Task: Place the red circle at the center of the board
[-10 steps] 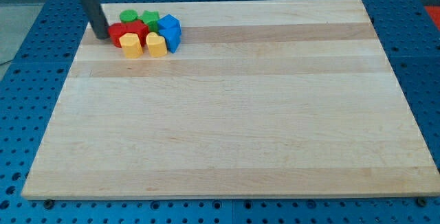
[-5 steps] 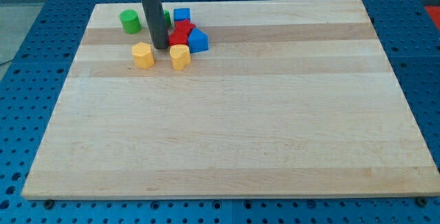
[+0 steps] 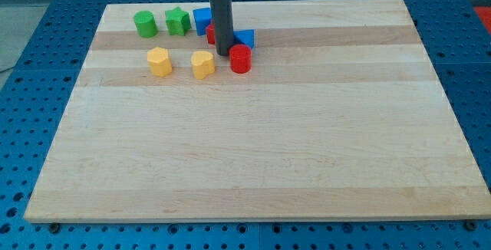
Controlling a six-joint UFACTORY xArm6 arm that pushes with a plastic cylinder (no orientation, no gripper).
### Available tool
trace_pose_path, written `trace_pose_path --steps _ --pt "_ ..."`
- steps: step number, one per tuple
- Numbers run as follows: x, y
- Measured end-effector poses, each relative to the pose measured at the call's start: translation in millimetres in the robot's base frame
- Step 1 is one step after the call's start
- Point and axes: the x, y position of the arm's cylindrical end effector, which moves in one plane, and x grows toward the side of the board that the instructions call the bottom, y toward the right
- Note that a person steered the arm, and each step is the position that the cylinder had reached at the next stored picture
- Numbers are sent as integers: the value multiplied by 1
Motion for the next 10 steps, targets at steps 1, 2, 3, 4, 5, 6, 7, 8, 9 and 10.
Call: trace_pose_path --steps 1,2,3,4,5,6,7,8,9,10 --pt "0 12" --pt "0 16" --pt "5 8" --pt "4 8" --pt "-13 20" --pt "-15 19" --pt "14 6" --pt "8 -28" --pt "-10 -40" --pt "-20 -38"
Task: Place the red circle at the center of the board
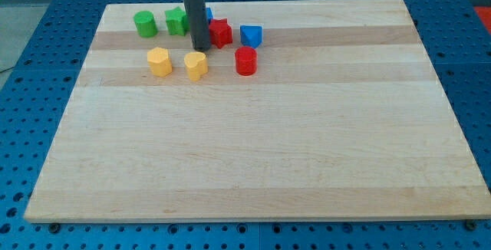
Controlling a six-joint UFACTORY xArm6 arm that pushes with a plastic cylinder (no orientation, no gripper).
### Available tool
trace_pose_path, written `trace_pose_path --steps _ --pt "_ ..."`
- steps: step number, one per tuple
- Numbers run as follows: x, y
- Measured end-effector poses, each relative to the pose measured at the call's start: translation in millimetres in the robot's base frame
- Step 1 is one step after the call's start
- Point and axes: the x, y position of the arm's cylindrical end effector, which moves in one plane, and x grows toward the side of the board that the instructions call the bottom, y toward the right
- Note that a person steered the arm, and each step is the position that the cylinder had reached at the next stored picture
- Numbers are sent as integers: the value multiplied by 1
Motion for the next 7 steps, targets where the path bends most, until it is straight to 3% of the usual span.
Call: trace_pose_path --steps 4,7 --pt "-11 28" --pt "34 64"
